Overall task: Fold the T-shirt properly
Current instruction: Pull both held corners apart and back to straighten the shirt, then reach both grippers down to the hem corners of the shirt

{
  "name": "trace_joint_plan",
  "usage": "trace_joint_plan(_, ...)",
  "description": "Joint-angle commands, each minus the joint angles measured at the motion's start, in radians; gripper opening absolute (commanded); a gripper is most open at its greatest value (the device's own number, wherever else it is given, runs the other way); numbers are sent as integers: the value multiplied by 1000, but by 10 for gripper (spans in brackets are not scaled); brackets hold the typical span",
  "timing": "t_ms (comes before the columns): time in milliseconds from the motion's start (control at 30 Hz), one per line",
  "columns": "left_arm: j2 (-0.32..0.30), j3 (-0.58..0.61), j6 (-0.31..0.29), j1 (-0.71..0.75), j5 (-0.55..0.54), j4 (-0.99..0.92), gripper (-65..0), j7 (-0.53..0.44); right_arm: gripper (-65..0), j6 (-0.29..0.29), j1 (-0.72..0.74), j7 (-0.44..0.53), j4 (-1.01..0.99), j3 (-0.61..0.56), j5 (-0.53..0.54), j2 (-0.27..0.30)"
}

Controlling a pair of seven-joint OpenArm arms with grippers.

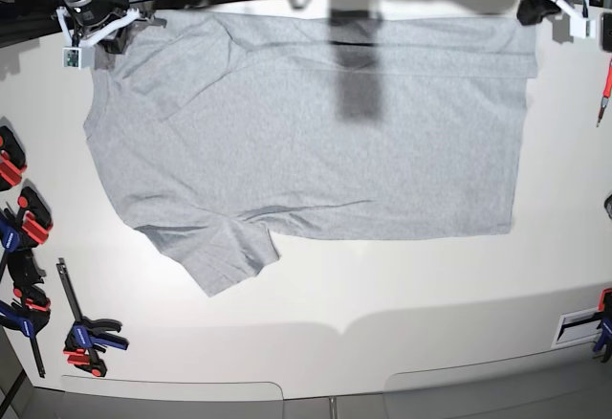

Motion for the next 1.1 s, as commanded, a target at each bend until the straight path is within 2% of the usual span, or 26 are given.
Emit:
trace_joint_plan(0,-17,-10,-4,6,-9,18,-650,5,-650,10,1,25,18,7,10,10)
trace_joint_plan(200,-19,-39,-4,36,-36,158,-650,24,-650,10,2,42,53,7,11,10)
trace_joint_plan(433,-19,-58,-4,51,-43,363,-650,18,-650,10,7,116,229,7,10,10)
trace_joint_plan(533,-19,-58,-4,51,-42,385,-650,3,-650,6,48,177,283,7,0,10)
trace_joint_plan(600,-19,-58,-4,51,-31,385,-650,-3,-650,6,109,183,289,7,-22,10)
trace_joint_plan(633,-19,-58,-4,51,-16,385,-650,-4,-579,7,146,183,288,7,-49,10)
trace_joint_plan(700,-19,-58,-4,51,16,385,-650,-10,-384,6,223,200,281,7,-127,11)
trace_joint_plan(733,-19,-58,-4,51,22,385,-650,-10,-333,3,264,244,267,7,-174,16)
trace_joint_plan(800,-19,-58,-4,51,21,385,-650,-10,-325,-18,350,279,204,7,-204,61)
trace_joint_plan(900,-19,-58,-4,51,22,385,-650,-9,-325,-8,497,236,7,6,-179,162)
trace_joint_plan(967,-19,-58,-4,51,42,385,-650,-10,-324,24,606,211,-183,6,-122,232)
trace_joint_plan(1067,-18,-58,-4,53,65,385,-650,-10,-303,106,785,145,-501,6,13,333)
